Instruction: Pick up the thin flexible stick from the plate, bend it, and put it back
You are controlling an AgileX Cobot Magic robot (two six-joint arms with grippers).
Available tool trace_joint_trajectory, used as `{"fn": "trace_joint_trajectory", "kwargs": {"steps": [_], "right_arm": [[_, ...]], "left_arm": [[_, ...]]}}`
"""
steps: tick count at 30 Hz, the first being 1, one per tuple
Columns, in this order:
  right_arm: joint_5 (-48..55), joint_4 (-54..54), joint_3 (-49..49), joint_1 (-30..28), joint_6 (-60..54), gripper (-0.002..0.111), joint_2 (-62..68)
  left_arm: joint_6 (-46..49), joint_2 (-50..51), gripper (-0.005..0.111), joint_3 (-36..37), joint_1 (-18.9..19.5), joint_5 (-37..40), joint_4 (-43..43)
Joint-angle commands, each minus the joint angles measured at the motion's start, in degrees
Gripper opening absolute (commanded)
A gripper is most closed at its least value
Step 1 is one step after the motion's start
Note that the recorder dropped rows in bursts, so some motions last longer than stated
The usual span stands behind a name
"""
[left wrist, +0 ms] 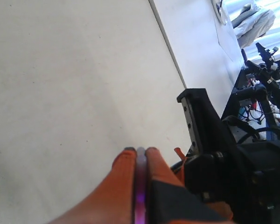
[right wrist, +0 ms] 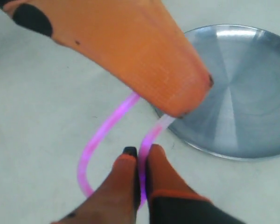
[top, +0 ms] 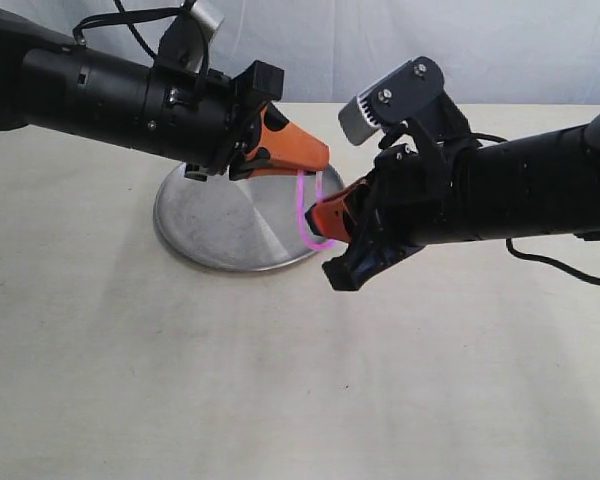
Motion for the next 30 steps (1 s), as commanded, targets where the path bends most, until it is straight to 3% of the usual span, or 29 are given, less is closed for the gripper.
{"fn": "trace_joint_trajectory", "kwargs": {"steps": [1, 16, 30], "right_arm": [[4.23, -4.18, 0.22, 5.15, -2.65, -0.001, -0.34], [3.63, -12.87, 0.22, 6.22, -3.77, -0.001, -0.34], [1.99, -12.87, 0.22, 6.22, -19.74, -0.001, -0.34]], "left_arm": [[-0.55, 0.23, 0.0, -0.61, -0.07, -3.61, -5.76], [-1.12, 0.23, 0.0, -0.61, -0.07, -3.49, -6.08], [-1.56, 0.23, 0.0, -0.61, -0.07, -3.19, -6.4]]}}
